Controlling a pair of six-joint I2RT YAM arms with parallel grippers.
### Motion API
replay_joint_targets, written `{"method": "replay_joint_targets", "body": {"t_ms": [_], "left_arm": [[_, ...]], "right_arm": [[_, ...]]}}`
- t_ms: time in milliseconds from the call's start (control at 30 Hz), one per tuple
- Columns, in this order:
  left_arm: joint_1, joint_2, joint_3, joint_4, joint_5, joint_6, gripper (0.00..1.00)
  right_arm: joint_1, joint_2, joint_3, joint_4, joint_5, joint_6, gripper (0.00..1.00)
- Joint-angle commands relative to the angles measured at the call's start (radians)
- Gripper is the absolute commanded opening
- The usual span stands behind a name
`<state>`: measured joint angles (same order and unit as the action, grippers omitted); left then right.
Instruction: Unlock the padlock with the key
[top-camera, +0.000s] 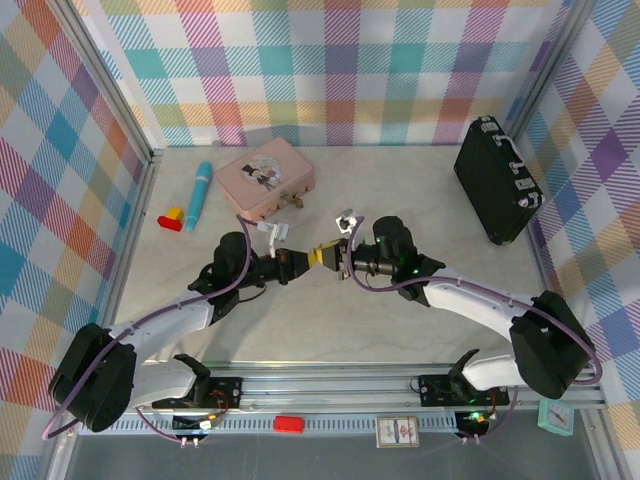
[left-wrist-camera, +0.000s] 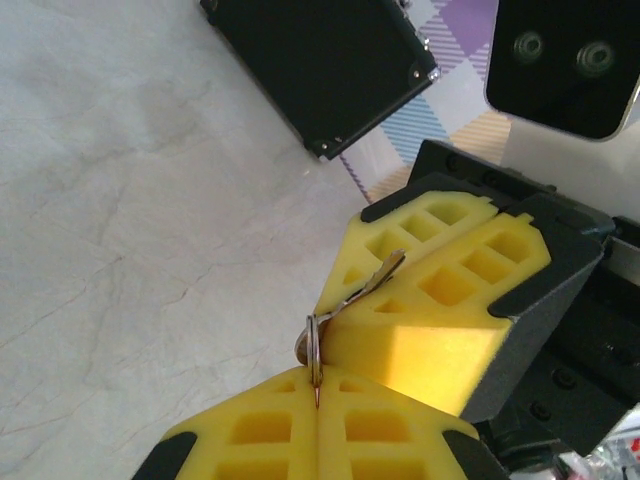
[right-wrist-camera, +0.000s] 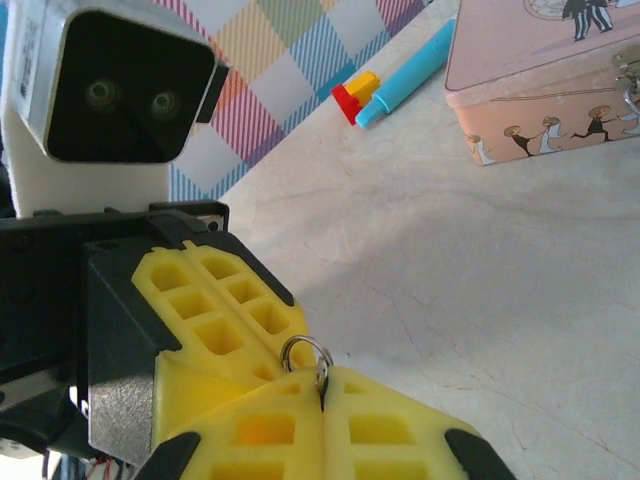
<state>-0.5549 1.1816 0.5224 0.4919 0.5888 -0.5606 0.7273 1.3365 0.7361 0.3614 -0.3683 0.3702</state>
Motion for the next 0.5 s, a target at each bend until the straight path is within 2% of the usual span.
{"method": "replay_joint_targets", "body": {"t_ms": [0, 267, 367, 467], "left_arm": [[-0.016, 0.022, -0.029, 0.086, -0.061, -0.063, 0.0], [-0.06, 0.067, -0.088, 0.329, -0.151, -0.25, 0.0], [-0.067, 0.07, -0.094, 0.38, -0.176, -0.296, 0.0], [-0.071, 0.064, -0.091, 0.386, -0.206, -0.321, 0.0]], "right_arm": [[-0.013, -0.009, -0.029, 0.125, -0.043, 0.076, 0.14], [-0.04, 0.0, -0.067, 0.321, -0.099, 0.264, 0.25], [-0.041, -0.029, -0.095, 0.333, -0.031, 0.305, 0.34], [-0.041, -0.106, -0.118, 0.229, 0.094, 0.301, 0.38]]}}
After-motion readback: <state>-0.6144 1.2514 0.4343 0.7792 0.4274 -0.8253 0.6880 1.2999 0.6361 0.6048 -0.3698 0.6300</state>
